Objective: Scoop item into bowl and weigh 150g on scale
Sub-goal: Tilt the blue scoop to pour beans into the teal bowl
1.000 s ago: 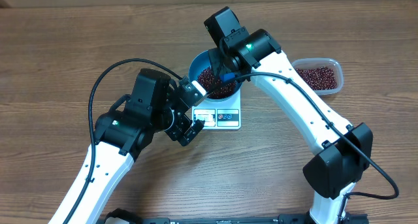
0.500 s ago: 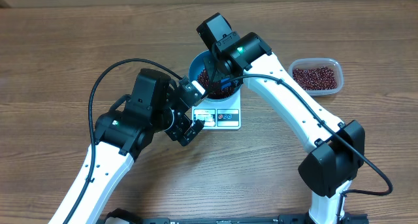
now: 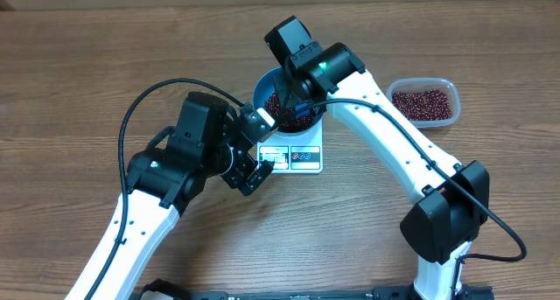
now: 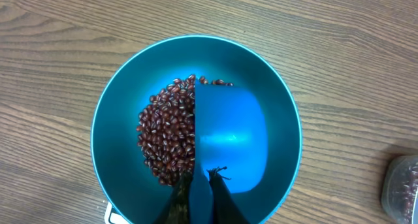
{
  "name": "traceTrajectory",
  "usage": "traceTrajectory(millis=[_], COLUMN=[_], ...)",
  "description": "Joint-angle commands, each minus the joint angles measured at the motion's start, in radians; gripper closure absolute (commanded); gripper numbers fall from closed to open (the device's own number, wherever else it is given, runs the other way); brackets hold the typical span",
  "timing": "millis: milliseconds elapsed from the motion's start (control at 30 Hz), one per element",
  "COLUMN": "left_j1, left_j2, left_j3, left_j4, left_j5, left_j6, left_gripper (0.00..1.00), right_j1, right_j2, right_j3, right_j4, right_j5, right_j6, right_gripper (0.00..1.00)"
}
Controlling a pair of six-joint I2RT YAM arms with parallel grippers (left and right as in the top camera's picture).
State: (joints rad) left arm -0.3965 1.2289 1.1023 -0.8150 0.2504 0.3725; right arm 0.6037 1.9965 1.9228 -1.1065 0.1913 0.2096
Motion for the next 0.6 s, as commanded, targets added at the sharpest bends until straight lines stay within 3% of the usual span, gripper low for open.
traceTrajectory(millis=[0,567], left_j1=[0.005,0.005], left_j2=[0.0,0.0], left_j3=[0.006,0.006], left_j4=[0.003,0.003], left_j5=[0.001,0.002], left_j6=[-0.006,-0.006], left_gripper=[0.0,0.01], right_j1=[-0.016,-0.031], right_j2=[-0.005,-0.021], right_j3=[0.042,0.056], right_j4=[0.003,0.002], right_j5=[0.017,0.018], right_j6=[0.007,0.006], right_gripper=[0.96,0.96])
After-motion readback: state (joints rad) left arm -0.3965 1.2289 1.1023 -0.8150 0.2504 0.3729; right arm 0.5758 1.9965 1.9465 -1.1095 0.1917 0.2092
